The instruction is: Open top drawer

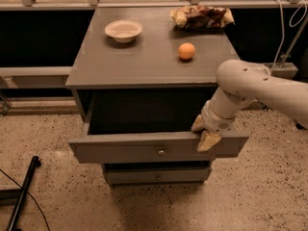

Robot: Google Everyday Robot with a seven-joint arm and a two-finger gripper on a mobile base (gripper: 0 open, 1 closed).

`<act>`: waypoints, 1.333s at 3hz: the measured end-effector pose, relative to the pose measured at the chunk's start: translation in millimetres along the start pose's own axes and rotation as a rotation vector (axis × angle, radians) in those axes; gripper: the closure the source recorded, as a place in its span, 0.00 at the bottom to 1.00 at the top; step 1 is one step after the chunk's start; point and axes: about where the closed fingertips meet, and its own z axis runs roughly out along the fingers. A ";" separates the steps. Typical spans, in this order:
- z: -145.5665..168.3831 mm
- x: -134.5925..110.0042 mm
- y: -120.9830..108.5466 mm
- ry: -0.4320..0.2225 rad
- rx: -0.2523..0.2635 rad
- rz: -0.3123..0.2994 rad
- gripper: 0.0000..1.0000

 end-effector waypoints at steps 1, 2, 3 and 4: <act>-8.9 -11.4 31.3 -0.013 -0.040 -0.001 0.48; -26.1 -32.2 61.9 0.013 -0.056 -0.033 0.36; -46.5 -55.5 69.6 0.067 -0.038 -0.094 0.22; -56.3 -60.4 51.0 0.096 -0.005 -0.120 0.37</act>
Offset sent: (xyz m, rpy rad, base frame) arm -0.1057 0.0253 0.0673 -0.0575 0.0297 0.0881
